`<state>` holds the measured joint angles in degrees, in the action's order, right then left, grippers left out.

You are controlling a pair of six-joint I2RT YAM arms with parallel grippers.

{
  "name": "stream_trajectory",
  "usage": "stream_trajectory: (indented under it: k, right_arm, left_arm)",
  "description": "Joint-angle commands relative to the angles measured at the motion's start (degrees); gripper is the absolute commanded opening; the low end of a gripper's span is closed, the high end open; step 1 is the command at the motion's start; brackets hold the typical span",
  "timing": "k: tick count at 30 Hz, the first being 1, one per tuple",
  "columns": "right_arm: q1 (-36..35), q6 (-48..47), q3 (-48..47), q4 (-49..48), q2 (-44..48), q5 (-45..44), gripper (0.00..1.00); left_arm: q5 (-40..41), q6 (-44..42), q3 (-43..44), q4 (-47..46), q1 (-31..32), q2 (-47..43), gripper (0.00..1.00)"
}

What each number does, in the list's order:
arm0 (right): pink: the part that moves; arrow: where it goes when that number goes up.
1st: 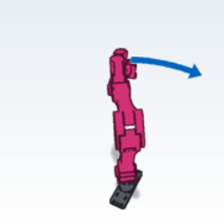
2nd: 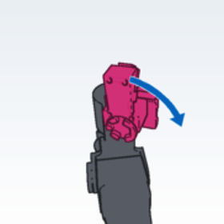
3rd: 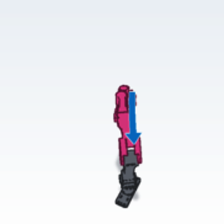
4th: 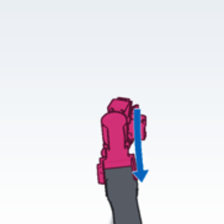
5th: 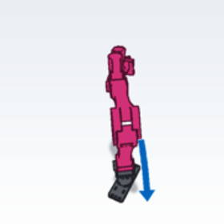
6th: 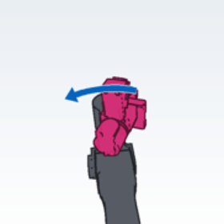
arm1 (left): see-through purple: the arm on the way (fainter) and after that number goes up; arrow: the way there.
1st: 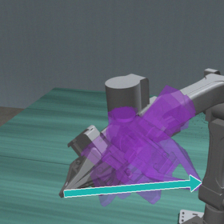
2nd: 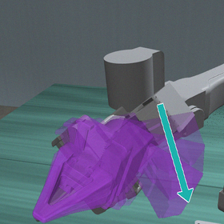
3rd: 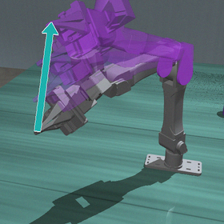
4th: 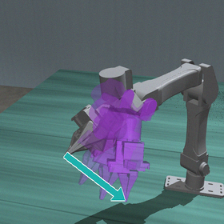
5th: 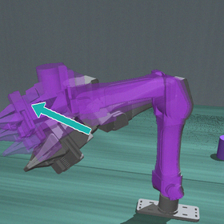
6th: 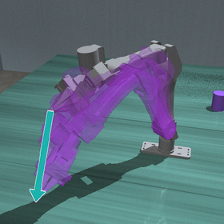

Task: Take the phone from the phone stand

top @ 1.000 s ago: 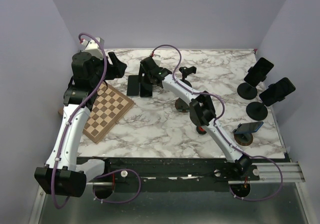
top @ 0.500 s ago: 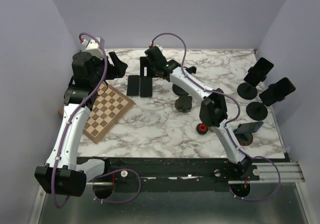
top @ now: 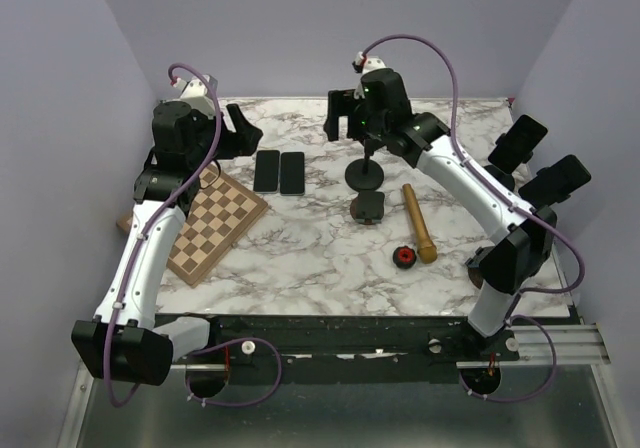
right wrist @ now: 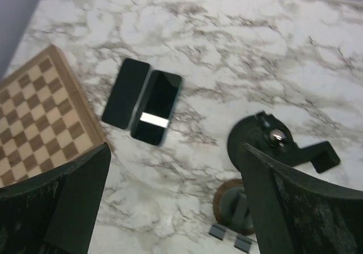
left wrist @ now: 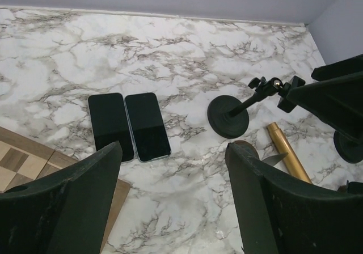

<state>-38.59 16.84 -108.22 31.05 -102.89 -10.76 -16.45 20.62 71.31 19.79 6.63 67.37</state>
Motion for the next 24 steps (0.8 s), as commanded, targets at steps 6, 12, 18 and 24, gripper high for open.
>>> stream_trajectory:
  k: [6, 12, 18, 24]
  right_arm:
    - [12.5, -7.9, 22.8, -10.3, 10.8, 16.5, 1.00]
    - [13.5, -10.8, 22.8, -10.1, 8.1, 14.2, 1.00]
    - [15.2, -13.1, 21.6, -11.3, 5.9, 13.5, 1.00]
    - [16.0, -15.3, 20.5, -10.3, 4.5, 14.2, 1.00]
  left_arm:
    - [-1.1, -0.5, -0.4, -0.4, 2.6, 0.6, 0.83]
    - [0.0, -1.4, -0.2, 0.2, 3.7, 0.7, 0.83]
    - [1.2, -2.2, -0.1, 0.5, 4.6, 0.8, 0.83]
    - [0.9, -2.3, 0.0, 0.7, 4.9, 1.0, 0.83]
